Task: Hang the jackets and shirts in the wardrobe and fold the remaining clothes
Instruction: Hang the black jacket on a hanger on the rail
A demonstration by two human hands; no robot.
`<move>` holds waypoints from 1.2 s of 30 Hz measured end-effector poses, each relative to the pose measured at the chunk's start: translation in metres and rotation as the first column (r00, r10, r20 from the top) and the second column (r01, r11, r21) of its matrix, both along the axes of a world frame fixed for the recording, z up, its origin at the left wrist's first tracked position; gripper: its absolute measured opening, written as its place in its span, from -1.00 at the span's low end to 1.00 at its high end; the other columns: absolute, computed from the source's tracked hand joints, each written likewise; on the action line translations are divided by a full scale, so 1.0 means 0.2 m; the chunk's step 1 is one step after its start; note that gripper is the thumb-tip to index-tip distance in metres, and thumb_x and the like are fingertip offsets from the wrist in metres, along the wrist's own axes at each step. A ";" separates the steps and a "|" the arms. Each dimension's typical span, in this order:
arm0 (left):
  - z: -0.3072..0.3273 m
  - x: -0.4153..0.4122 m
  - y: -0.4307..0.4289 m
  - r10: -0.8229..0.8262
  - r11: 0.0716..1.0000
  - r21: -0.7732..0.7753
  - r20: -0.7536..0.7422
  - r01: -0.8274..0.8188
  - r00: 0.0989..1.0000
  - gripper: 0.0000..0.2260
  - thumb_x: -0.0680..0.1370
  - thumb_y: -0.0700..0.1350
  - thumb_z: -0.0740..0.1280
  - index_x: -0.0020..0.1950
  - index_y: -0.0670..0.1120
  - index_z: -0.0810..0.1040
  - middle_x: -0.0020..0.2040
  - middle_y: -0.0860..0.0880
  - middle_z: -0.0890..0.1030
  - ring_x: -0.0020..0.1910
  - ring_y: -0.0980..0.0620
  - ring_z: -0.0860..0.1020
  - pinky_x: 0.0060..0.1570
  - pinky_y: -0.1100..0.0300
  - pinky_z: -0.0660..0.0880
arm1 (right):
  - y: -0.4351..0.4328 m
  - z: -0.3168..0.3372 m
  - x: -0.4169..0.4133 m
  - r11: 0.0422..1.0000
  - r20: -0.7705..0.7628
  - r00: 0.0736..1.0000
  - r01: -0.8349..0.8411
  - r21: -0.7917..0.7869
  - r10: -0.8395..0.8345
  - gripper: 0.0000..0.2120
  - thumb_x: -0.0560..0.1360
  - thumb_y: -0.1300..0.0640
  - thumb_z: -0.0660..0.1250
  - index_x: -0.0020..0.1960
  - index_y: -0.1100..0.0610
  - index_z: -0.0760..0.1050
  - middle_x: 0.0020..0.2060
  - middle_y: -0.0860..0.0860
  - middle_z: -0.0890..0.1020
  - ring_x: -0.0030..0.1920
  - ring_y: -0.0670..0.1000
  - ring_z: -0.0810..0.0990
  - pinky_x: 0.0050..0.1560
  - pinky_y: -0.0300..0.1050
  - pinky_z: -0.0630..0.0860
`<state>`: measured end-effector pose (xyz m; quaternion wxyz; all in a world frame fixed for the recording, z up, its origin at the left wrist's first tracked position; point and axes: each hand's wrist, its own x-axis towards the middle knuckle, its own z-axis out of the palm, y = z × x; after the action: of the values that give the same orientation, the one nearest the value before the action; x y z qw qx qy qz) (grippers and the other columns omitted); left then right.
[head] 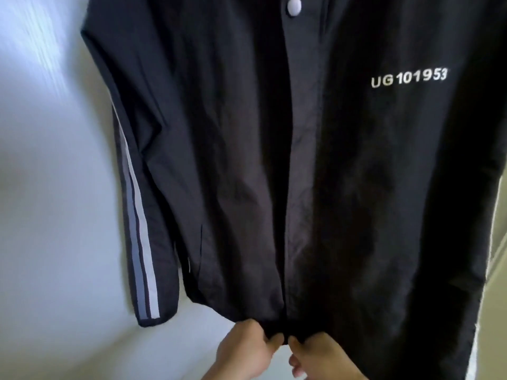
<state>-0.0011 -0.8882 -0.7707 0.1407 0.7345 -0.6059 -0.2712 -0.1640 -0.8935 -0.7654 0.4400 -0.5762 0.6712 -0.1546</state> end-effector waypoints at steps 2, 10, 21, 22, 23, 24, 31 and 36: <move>0.16 0.02 -0.02 0.020 0.995 -0.098 0.096 -0.010 0.995 -0.59 0.43 0.32 0.29 -0.27 -0.02 0.55 -0.33 0.04 0.62 -0.23 0.02 0.66 -0.16 0.14 0.56 | -0.03 0.17 0.02 0.989 -0.064 0.998 -0.031 -0.147 0.021 -0.73 0.60 -0.01 0.31 -0.08 0.15 0.67 -0.24 0.01 0.73 -0.18 -0.04 0.71 -0.02 -0.16 0.62; 1.10 0.14 -0.07 0.071 0.574 -0.815 0.149 0.081 0.986 -0.77 0.60 0.17 0.29 -0.16 0.08 0.57 -0.33 0.16 0.55 -0.35 0.14 0.53 -0.35 0.21 0.46 | -0.04 1.18 0.06 0.635 0.057 0.992 -0.031 -0.772 0.117 -0.81 0.58 0.01 0.32 -0.19 -0.10 0.63 -0.31 -0.23 0.68 -0.32 -0.17 0.65 -0.32 -0.27 0.58; 2.27 0.53 -0.27 0.321 -0.181 -0.983 -0.057 0.002 0.945 -0.80 0.60 -0.05 0.27 0.20 -0.05 0.53 0.20 0.00 0.53 0.20 -0.07 0.45 0.24 0.06 0.38 | -0.03 2.12 0.05 -0.064 -0.300 0.923 -0.324 -0.944 -0.242 -0.74 0.60 0.05 0.27 0.27 0.00 0.40 0.10 -0.02 0.42 -0.02 0.05 0.49 -0.13 0.00 0.55; 2.34 0.55 -0.29 0.317 -0.159 -0.987 -0.078 -0.028 0.945 -0.75 0.62 -0.01 0.25 0.25 -0.06 0.52 0.24 -0.01 0.53 0.24 -0.09 0.44 0.26 0.05 0.36 | -0.03 2.17 0.05 -0.083 -0.313 0.909 -0.347 -0.934 -0.276 -0.73 0.59 0.07 0.28 0.27 0.02 0.39 0.10 0.01 0.41 -0.01 0.08 0.47 -0.13 0.02 0.55; 2.40 0.56 -0.32 0.311 -0.122 -0.991 -0.082 -0.046 0.947 -0.70 0.63 0.03 0.23 0.31 -0.04 0.51 0.29 -0.01 0.52 0.29 -0.11 0.42 0.28 0.04 0.34 | -0.02 2.21 0.05 -0.097 -0.329 0.893 -0.374 -0.922 -0.308 -0.72 0.57 0.09 0.28 0.27 0.04 0.38 0.09 0.03 0.40 0.00 0.11 0.46 -0.12 0.04 0.54; 2.45 0.57 -0.34 0.313 -0.083 -0.996 -0.065 -0.041 0.948 -0.65 0.64 0.09 0.20 0.36 -0.02 0.48 0.34 0.00 0.51 0.35 -0.11 0.40 0.31 0.01 0.34 | -0.03 2.24 0.05 -0.107 -0.347 0.875 -0.402 -0.909 -0.337 -0.71 0.55 0.12 0.29 0.26 0.06 0.37 0.08 0.04 0.40 0.01 0.12 0.45 -0.11 0.05 0.53; 2.59 0.56 -0.49 0.232 0.176 -0.984 0.068 0.027 0.970 -0.52 0.63 0.21 -0.09 0.25 0.01 0.49 0.14 -0.09 0.58 0.20 -0.21 0.45 0.15 -0.05 0.37 | -0.04 2.37 -0.09 -0.222 -0.204 0.768 -0.410 -0.884 -0.607 -0.53 0.35 0.16 0.37 0.25 0.15 0.42 0.15 0.15 0.44 0.17 0.26 0.39 0.14 0.18 0.31; 2.52 0.53 -0.46 0.271 0.064 -0.997 0.054 0.038 0.961 -0.54 0.62 0.27 -0.11 0.06 0.04 0.47 -0.09 0.01 0.46 0.01 -0.12 0.40 -0.06 0.02 0.32 | -0.02 2.47 -0.06 -0.221 -0.252 0.737 -0.479 -0.850 -0.627 -0.39 0.26 0.17 0.34 0.32 0.18 0.39 0.27 0.15 0.43 0.26 0.26 0.38 0.25 0.20 0.25</move>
<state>0.1055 -0.9795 -0.2673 0.5532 0.5135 -0.5774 0.3112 -0.1756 -0.8977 -0.2720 -0.4723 -0.6444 0.4220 -0.4284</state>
